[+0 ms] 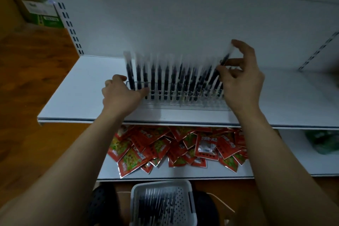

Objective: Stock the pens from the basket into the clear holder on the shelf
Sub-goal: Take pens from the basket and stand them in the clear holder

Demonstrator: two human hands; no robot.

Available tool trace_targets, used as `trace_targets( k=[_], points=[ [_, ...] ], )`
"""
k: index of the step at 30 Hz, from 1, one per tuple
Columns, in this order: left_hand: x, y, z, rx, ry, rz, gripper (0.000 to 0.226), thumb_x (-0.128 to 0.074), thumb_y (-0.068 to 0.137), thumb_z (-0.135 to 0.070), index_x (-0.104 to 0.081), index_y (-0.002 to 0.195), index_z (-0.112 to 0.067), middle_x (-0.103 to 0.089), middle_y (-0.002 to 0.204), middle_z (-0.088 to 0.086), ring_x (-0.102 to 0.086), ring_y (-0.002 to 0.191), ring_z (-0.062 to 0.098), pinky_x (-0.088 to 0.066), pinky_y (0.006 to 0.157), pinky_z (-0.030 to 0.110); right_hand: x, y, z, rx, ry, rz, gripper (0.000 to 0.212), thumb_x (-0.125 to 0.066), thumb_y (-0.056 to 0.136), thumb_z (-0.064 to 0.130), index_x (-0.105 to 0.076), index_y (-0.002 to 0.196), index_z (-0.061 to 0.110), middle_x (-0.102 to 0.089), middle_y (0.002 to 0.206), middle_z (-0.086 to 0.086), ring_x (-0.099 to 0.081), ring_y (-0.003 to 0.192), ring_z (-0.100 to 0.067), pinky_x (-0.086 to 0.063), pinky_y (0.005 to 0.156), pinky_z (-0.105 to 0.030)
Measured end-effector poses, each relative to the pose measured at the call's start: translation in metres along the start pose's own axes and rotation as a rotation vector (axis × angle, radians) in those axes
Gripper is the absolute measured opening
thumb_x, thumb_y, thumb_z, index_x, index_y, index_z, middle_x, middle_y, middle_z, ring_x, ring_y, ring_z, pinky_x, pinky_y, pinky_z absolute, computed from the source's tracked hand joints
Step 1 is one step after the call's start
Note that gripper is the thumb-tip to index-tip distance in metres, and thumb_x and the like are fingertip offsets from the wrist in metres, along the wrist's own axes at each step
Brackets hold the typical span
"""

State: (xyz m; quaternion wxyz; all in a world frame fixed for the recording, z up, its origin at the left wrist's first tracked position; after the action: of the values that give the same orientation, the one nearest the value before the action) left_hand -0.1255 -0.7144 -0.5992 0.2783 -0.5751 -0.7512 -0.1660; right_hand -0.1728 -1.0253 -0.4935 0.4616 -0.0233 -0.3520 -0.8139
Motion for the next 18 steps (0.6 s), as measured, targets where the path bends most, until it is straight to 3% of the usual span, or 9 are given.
trace_targets(
  k=[5,9,13,18],
  points=[
    [-0.010,0.005,0.010,0.045,-0.082,0.039,0.085,-0.078,0.066,-0.054,-0.042,0.133,-0.016,-0.050,0.133,0.008,-0.051,0.119,0.031,-0.045,0.098,0.051,-0.019,-0.003,-0.009,0.071,-0.159,0.145,0.037,-0.060,0.092,0.008,-0.064,0.123,0.026,-0.067,0.091,0.002,-0.058,0.074,-0.003,-0.044,0.077,-0.003],
    [-0.008,0.003,0.010,0.041,-0.067,0.022,0.087,-0.077,0.071,-0.053,-0.038,0.137,-0.013,-0.046,0.139,0.009,-0.047,0.124,0.031,-0.042,0.101,0.051,-0.020,-0.011,-0.009,0.042,-0.206,0.201,0.048,-0.056,0.094,0.010,-0.053,0.135,0.035,-0.062,0.085,0.009,-0.061,0.072,-0.017,-0.052,0.082,-0.024],
    [-0.001,-0.017,0.004,-0.016,0.034,-0.052,0.090,-0.076,0.075,-0.048,-0.030,0.143,-0.013,-0.041,0.142,0.012,-0.041,0.129,0.032,-0.038,0.105,0.052,-0.019,-0.028,-0.005,-0.031,-0.214,0.248,0.062,-0.060,0.091,0.013,-0.038,0.144,0.038,-0.062,0.084,0.011,-0.061,0.066,-0.016,-0.050,0.074,-0.024],
    [0.008,-0.072,0.008,-0.108,0.100,-0.070,0.092,-0.076,0.076,-0.043,-0.024,0.147,-0.015,-0.039,0.144,0.010,-0.039,0.131,0.031,-0.040,0.104,0.052,-0.017,-0.064,0.002,-0.104,-0.182,0.282,0.028,-0.061,0.091,0.015,-0.063,0.119,0.021,-0.060,0.079,0.011,-0.063,0.070,-0.013,-0.058,0.078,-0.037]
  ],
)
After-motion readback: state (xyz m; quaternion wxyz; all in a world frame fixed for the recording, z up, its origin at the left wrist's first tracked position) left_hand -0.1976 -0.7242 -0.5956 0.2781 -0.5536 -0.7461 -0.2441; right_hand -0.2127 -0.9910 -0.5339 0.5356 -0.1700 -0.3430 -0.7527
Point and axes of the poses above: each hand's wrist, its own y-axis towards the middle knuckle, its own x-axis out of the back of the hand, z = x × y, the point moved 10 cm from there along y, towards the middle knuckle
